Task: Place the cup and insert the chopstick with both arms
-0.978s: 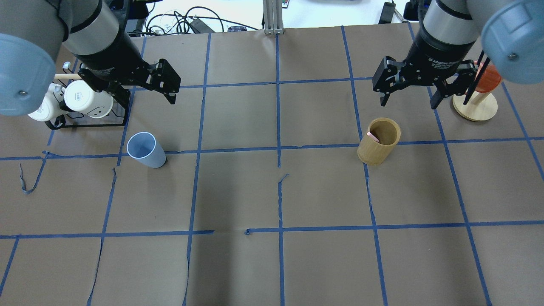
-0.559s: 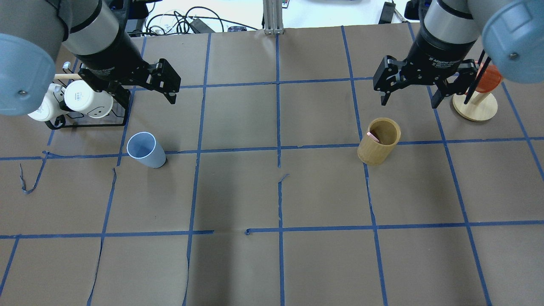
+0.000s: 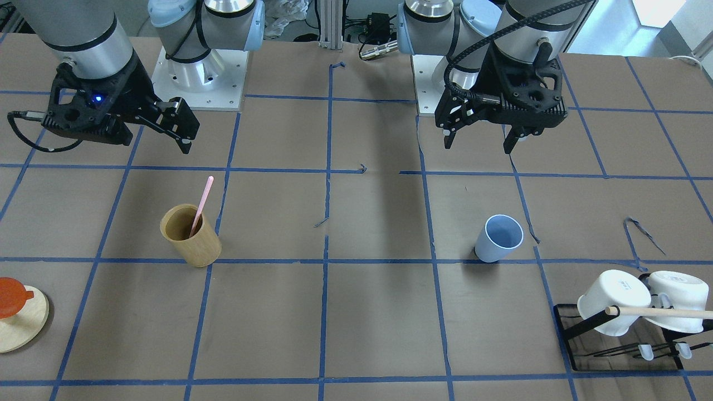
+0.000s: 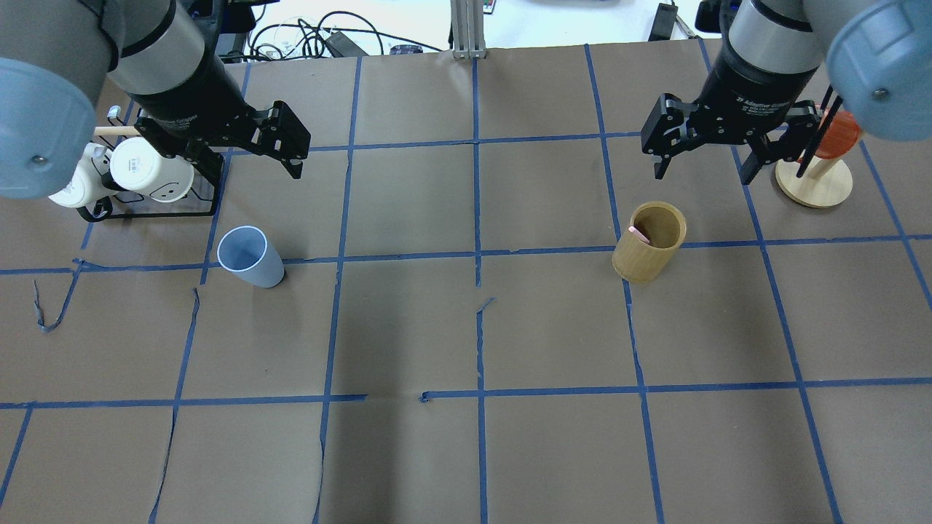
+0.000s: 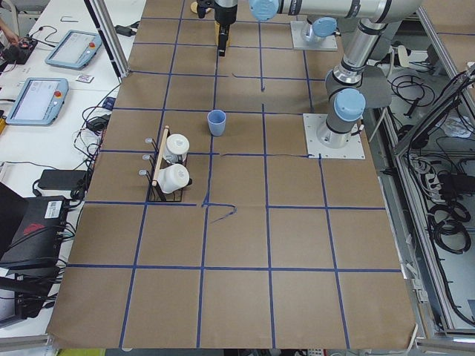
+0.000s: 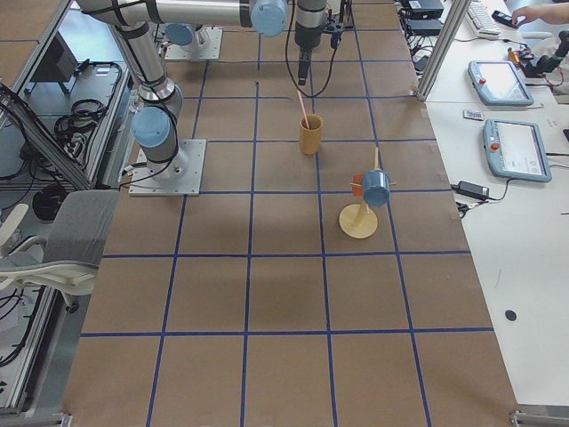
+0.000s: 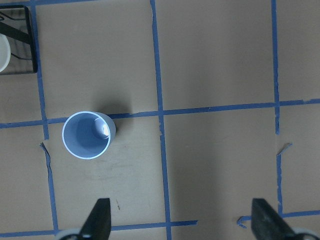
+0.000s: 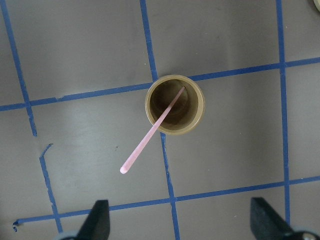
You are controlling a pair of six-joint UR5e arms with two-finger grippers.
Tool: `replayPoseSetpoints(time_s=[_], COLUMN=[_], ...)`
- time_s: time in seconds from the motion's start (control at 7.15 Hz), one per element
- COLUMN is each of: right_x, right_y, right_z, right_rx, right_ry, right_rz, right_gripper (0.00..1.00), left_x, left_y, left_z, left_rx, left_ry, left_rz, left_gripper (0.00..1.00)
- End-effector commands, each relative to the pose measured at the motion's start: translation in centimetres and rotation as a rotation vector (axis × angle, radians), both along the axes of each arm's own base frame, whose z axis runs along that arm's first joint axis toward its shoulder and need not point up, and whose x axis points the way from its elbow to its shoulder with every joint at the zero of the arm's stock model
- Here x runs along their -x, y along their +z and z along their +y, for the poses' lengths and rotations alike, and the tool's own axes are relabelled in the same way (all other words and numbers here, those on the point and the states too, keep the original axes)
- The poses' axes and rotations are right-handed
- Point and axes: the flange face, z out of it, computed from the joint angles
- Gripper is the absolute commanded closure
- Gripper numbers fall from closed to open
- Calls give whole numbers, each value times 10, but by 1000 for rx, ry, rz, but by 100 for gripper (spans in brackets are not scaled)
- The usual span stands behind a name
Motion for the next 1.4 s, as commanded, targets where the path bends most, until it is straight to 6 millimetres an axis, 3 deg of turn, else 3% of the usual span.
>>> replayPoseSetpoints(time_s=[0.0,0.28,0.56,0.84,0.98,1.12,1.26], right_x=[3,0,9,10,9,7,4], right_y=[0,4,-6,-36,-60,-77,-87], right_z=[-1,-2,-8,-18,-20,-17,-17], right_rx=[6,18,-6,-71,-127,-161,-186], right_ry=[7,-4,-216,-368,-482,-515,-520], right_rz=[-3,-17,-11,6,6,5,-16], right_gripper=[0,0,0,0,0,0,0], left_x=[0,-1,-1,-5,-9,-14,-17], left_y=[0,0,1,-5,-17,-42,-80], left_z=[0,0,-1,-4,-14,-25,-39], left_rx=[0,-1,2,-10,-25,-74,-80], left_ry=[0,2,3,8,-9,-65,-84], left_rz=[0,0,1,-1,-1,-5,-10], left_gripper=[0,0,0,0,0,0,0])
